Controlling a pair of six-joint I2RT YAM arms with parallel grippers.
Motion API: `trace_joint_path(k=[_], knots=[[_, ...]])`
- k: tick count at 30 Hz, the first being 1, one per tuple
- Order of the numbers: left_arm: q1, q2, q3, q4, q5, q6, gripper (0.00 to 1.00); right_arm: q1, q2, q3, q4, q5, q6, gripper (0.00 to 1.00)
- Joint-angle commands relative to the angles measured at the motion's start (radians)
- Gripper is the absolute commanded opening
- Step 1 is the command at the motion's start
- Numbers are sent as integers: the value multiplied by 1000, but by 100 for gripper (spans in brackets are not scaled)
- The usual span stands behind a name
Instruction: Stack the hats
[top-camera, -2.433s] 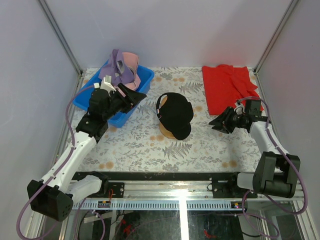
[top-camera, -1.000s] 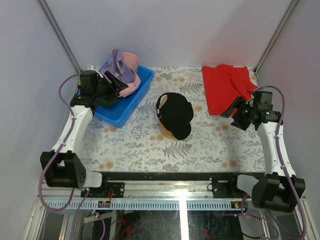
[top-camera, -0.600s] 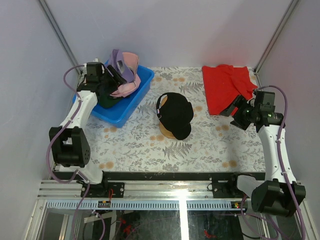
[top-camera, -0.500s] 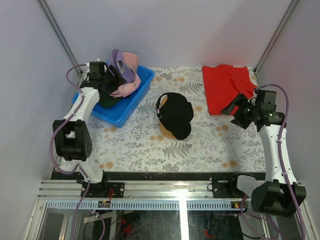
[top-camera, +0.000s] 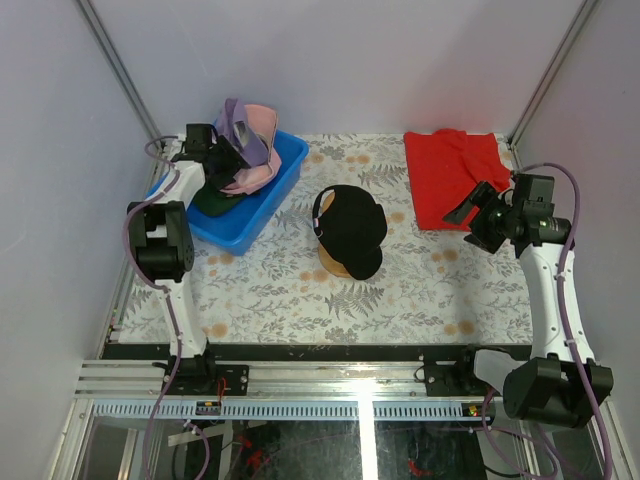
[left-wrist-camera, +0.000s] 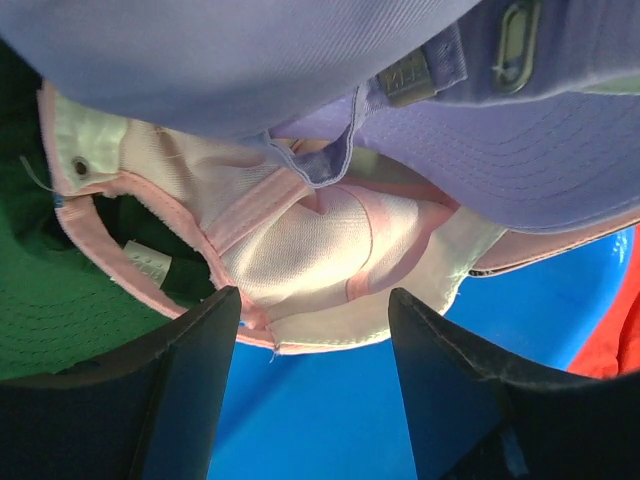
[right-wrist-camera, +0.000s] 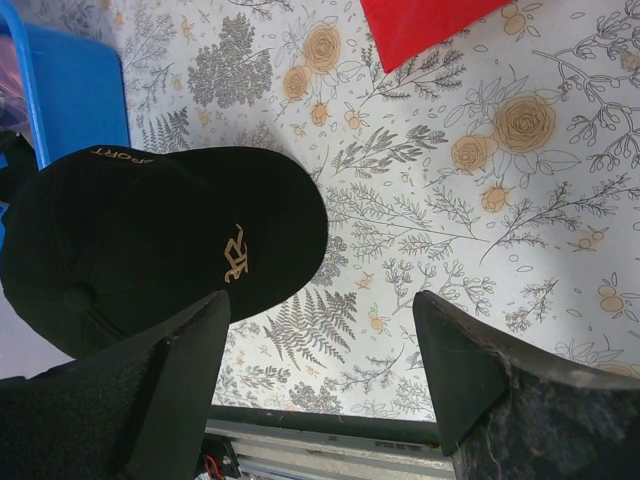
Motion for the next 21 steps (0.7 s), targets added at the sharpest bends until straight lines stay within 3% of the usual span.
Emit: trace_joint_path(k=[1, 14, 21], knots=[[-7, 44, 45, 23, 43, -1, 60, 0, 14, 39, -2, 24, 22, 81], [-25, 104, 35, 11, 61, 21, 59, 0, 9, -8, 26, 30, 58, 81], [-47, 210, 197, -31, 66, 12, 51, 0, 2, -13, 11, 28, 58, 81]])
